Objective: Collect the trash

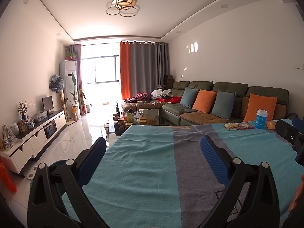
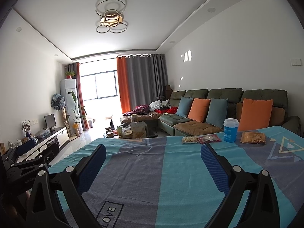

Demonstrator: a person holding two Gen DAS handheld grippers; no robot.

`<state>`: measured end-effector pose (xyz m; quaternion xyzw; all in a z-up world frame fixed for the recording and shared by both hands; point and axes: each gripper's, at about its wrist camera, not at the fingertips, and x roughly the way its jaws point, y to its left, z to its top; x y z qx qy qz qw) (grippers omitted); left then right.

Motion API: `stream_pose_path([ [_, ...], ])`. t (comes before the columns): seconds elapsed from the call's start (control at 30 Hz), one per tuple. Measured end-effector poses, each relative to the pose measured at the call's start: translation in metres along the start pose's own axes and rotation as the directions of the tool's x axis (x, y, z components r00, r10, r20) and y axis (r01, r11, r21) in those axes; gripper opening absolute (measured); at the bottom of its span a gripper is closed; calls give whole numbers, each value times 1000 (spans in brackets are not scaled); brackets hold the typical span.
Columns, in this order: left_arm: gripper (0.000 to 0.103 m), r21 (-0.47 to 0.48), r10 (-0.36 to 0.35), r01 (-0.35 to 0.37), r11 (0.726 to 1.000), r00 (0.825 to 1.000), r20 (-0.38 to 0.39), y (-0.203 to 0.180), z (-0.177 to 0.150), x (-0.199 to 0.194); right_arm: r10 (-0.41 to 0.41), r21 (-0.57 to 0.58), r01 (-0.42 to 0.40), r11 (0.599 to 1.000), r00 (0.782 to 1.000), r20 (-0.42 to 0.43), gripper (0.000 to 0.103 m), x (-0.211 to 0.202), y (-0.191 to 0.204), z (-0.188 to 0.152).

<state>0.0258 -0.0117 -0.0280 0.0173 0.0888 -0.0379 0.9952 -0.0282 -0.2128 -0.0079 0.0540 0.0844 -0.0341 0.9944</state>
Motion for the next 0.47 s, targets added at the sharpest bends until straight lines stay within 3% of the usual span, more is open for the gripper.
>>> stream_pose_path([
  [0.2, 97, 17, -26, 27, 999, 999, -19, -4, 2, 2, -2, 2, 2, 1000, 1000, -9, 96, 1, -3, -1],
  [0.33, 97, 3, -53, 54, 999, 990, -129, -3, 1, 23, -11, 12, 11, 1000, 999, -32, 96, 6, -11, -1],
  [0.47, 97, -28, -87, 83, 996, 958, -273, 1, 1, 61, -28, 25, 30, 999, 995, -93, 96, 18, -26, 0],
])
